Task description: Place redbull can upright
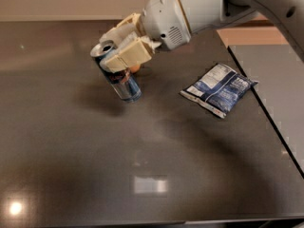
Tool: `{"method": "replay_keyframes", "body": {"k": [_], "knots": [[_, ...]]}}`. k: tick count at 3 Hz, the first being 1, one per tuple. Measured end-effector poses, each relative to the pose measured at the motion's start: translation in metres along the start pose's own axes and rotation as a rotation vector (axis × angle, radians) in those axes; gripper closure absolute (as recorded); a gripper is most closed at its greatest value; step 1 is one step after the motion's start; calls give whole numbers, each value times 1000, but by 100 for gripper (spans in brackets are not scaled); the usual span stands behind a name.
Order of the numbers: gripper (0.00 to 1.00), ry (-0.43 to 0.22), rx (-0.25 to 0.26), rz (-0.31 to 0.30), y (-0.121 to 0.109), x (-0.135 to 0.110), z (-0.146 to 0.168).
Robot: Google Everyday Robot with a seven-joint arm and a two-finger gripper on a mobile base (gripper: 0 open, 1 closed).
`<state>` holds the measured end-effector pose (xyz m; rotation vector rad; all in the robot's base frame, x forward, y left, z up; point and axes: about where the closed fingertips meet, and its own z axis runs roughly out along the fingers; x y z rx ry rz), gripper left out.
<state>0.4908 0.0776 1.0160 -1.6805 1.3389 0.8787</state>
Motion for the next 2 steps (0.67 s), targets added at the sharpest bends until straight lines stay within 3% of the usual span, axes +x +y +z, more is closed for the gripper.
{"method": "replay_keyframes", "body": {"k": [1, 2], "knots": [[100, -114, 13, -107, 1, 14, 0], [100, -186, 30, -136, 0, 33, -1]]}}
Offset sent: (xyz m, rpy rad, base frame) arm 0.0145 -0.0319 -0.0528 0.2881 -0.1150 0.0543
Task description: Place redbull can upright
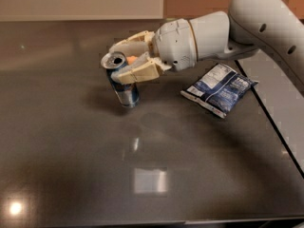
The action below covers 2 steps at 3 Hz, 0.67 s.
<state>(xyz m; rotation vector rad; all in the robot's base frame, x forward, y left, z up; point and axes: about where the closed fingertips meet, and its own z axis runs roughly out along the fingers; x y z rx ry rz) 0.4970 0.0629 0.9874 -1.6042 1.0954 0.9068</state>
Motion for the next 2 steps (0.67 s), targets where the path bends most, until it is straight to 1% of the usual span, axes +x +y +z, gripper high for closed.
{"method": "replay_keyframes", "body": {"k": [1, 2], "knots": [[100, -51, 18, 47, 1, 19, -3], [100, -85, 30, 97, 0, 30, -5]]}}
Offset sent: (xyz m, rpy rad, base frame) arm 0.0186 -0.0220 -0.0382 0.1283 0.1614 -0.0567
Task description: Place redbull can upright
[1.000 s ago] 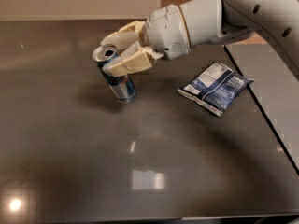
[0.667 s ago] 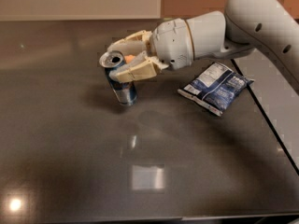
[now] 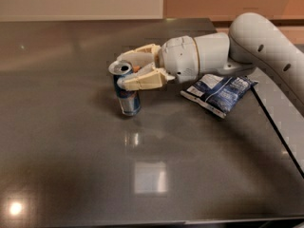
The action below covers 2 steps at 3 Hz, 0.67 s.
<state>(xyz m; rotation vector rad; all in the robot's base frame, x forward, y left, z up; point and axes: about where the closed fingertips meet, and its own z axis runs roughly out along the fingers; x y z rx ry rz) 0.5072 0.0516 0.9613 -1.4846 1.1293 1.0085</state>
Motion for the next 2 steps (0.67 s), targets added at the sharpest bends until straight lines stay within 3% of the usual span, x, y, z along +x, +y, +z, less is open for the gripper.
{"method": "replay_keyframes", "body": {"k": [2], "knots": [[100, -46, 11, 46, -7, 14, -1]]}}
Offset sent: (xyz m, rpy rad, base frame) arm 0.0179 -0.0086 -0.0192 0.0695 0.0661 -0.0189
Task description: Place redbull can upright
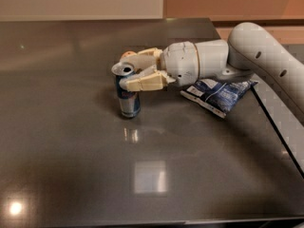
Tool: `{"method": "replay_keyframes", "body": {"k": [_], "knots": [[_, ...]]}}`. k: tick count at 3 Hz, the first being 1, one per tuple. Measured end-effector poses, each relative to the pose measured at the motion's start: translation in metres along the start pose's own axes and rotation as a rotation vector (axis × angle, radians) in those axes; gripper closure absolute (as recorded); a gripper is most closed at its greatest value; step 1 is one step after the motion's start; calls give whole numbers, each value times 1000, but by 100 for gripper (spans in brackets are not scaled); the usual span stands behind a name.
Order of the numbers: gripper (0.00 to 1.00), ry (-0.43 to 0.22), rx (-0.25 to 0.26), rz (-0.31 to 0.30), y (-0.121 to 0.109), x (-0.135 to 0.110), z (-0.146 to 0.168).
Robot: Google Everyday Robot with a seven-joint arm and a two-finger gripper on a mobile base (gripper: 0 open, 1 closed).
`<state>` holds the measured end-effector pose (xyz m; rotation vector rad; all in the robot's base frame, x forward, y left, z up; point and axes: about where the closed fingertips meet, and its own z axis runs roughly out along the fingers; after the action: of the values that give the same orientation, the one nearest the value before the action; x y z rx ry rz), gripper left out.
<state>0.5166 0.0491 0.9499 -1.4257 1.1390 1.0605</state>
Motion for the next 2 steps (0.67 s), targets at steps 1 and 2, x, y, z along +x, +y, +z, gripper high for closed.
{"method": "replay_keyframes", "body": {"k": [1, 2], "knots": [[100, -19, 3, 23, -3, 8, 0], [76, -28, 14, 39, -6, 16, -2]]}}
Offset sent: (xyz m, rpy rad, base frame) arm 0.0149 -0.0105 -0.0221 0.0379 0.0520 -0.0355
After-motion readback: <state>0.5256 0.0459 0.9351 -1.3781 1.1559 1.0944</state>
